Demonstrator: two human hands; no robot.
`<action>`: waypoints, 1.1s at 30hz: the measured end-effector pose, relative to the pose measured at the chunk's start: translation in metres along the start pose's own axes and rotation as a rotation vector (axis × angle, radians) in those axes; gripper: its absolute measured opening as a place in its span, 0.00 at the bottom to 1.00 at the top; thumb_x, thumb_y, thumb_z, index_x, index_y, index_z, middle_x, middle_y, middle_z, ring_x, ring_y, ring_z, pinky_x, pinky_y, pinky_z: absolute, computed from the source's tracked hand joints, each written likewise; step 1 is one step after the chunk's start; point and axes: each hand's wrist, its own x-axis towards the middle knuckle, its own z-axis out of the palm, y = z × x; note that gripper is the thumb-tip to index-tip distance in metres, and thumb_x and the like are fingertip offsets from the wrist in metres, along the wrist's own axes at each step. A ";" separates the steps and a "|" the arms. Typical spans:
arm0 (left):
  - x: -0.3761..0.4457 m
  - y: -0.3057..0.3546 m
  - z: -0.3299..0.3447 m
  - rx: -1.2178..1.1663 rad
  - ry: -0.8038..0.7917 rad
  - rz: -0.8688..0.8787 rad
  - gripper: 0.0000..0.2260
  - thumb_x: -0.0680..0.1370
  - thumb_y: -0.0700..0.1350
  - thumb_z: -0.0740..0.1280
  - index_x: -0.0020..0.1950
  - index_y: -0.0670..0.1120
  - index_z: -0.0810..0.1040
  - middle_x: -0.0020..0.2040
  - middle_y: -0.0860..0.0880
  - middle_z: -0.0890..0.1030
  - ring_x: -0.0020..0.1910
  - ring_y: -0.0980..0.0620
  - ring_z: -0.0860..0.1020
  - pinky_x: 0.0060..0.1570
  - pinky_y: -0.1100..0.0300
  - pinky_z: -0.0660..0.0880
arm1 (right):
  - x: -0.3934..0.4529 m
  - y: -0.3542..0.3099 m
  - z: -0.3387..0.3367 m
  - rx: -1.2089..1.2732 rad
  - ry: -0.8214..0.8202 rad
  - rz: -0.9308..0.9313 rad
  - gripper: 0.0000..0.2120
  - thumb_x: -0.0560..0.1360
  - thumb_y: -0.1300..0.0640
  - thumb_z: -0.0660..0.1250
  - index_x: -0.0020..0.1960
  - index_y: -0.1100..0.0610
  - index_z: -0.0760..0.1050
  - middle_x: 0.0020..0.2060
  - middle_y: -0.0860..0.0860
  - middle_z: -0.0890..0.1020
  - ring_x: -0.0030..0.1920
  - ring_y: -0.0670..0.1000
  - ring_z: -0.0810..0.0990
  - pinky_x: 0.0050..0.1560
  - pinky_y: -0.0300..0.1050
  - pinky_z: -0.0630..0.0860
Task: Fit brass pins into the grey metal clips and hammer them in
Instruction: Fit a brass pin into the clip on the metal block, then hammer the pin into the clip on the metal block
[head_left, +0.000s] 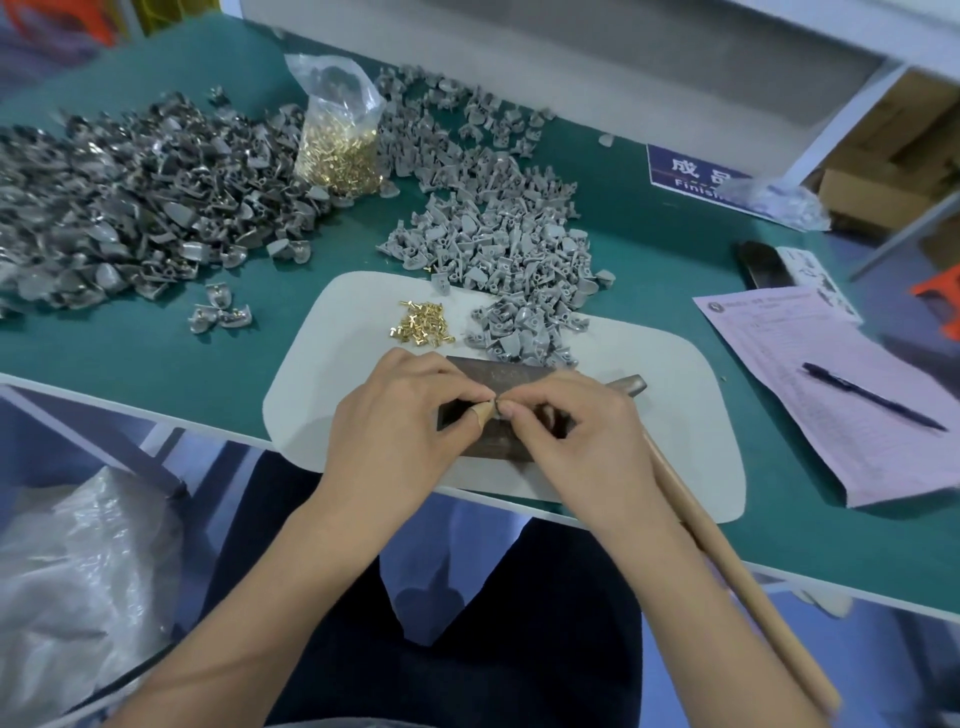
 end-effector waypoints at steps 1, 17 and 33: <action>0.000 0.000 0.001 0.004 0.006 0.003 0.04 0.75 0.56 0.73 0.48 0.61 0.85 0.45 0.63 0.80 0.51 0.58 0.73 0.41 0.56 0.75 | 0.002 -0.001 -0.001 -0.004 -0.015 0.004 0.06 0.74 0.61 0.75 0.44 0.50 0.86 0.36 0.43 0.82 0.37 0.48 0.78 0.40 0.43 0.75; 0.001 -0.003 0.002 0.049 0.018 0.019 0.02 0.74 0.56 0.73 0.45 0.62 0.84 0.44 0.63 0.79 0.50 0.61 0.71 0.38 0.70 0.65 | -0.035 0.037 -0.054 -0.587 -0.060 0.567 0.16 0.78 0.39 0.67 0.58 0.50 0.73 0.51 0.50 0.76 0.53 0.56 0.75 0.49 0.54 0.75; 0.005 -0.001 -0.004 0.069 -0.009 0.071 0.02 0.73 0.56 0.75 0.45 0.62 0.84 0.40 0.60 0.78 0.48 0.54 0.74 0.36 0.53 0.75 | -0.033 -0.014 -0.061 -0.138 -0.136 0.270 0.17 0.83 0.35 0.50 0.49 0.40 0.73 0.34 0.46 0.76 0.34 0.50 0.74 0.37 0.50 0.75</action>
